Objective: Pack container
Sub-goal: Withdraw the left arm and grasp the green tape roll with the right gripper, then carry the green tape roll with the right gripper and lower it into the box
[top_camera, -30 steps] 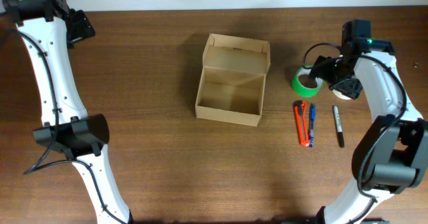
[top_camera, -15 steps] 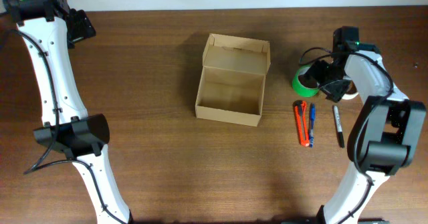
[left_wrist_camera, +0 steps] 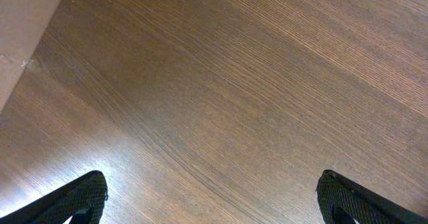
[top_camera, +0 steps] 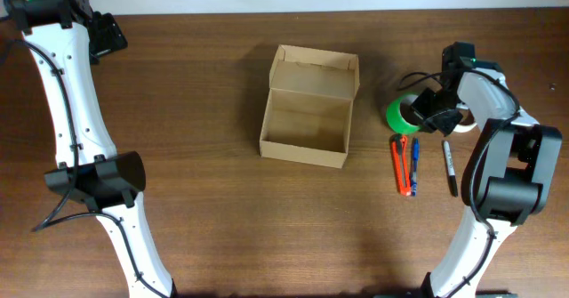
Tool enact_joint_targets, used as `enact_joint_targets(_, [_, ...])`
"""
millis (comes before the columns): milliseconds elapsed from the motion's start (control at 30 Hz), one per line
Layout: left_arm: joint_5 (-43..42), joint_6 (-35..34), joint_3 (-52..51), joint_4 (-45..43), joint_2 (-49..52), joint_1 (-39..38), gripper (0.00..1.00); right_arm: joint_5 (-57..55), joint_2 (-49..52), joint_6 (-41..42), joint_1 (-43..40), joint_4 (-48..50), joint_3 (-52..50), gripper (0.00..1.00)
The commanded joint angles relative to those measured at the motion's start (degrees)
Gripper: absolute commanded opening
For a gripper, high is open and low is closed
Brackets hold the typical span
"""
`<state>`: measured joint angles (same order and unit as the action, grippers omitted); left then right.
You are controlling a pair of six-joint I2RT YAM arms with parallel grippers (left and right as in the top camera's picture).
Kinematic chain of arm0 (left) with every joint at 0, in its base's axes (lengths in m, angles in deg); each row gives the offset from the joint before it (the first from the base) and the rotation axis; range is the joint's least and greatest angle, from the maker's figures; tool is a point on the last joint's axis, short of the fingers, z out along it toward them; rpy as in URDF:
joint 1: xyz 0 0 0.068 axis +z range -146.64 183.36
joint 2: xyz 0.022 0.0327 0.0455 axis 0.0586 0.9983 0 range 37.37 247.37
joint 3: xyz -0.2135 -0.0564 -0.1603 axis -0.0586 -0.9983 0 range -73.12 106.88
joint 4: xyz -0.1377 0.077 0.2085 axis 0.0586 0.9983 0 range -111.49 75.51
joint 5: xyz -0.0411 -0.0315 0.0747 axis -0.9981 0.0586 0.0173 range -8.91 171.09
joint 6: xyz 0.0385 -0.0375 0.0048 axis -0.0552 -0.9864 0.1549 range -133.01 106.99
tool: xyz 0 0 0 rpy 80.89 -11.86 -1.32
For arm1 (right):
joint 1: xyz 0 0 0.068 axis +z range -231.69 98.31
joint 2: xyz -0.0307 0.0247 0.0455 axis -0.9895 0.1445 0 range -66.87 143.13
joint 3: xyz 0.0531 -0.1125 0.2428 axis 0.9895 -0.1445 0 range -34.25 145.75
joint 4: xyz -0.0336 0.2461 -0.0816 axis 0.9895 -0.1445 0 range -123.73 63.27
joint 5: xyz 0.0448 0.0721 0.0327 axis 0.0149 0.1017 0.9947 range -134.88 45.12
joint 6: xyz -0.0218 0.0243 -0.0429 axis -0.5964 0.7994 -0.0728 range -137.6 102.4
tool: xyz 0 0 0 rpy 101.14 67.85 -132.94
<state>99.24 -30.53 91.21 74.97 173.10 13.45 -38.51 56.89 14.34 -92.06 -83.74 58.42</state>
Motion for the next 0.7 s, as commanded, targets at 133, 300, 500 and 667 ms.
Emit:
enact_joint_targets(133, [-0.4,0.7,-0.2,0.2,-2.3,0.2,1.0,-0.3,-3.6,-8.1,0.4,-10.6,16.8,0.04])
enact_joint_targets(300, [-0.4,0.7,-0.2,0.2,-2.3,0.2,1.0,-4.3,-8.5,-12.3,4.4,-18.7,32.0,0.04])
enact_joint_targets(500, [-0.4,0.7,-0.2,0.2,-2.3,0.2,1.0,-12.4,-12.0,-15.7,16.2,-25.8,45.9,0.04])
enact_joint_targets(667, [-0.4,0.7,-0.2,0.2,-2.3,0.2,1.0,-16.4,-11.8,-17.7,28.4,-28.7,47.7,0.04])
